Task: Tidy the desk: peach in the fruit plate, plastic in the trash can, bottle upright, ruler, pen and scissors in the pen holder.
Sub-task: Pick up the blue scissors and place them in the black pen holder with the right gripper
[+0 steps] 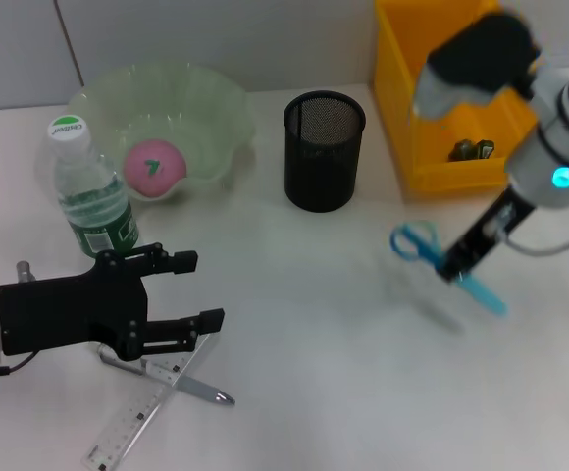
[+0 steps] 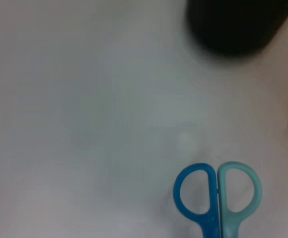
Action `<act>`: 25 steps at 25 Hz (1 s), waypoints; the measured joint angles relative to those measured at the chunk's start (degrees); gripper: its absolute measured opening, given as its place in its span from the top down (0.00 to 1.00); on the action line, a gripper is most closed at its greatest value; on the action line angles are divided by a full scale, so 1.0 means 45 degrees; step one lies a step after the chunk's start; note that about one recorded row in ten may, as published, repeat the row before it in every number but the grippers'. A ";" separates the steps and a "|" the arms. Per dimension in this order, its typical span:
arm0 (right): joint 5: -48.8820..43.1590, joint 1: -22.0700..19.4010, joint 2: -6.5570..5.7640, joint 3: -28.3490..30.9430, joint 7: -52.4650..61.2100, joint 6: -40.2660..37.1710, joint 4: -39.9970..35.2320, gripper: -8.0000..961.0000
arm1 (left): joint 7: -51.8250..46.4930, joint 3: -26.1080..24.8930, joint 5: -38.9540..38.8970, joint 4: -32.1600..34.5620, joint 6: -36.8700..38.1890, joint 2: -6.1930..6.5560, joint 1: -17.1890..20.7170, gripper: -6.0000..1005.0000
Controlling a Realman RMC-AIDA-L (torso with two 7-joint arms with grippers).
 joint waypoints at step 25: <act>0.9215 -0.1540 0.0030 0.1394 -0.7584 0.8609 0.1970 0.77 | 0.0128 0.0124 -0.0662 -0.0180 0.0150 -0.0016 -0.0003 0.20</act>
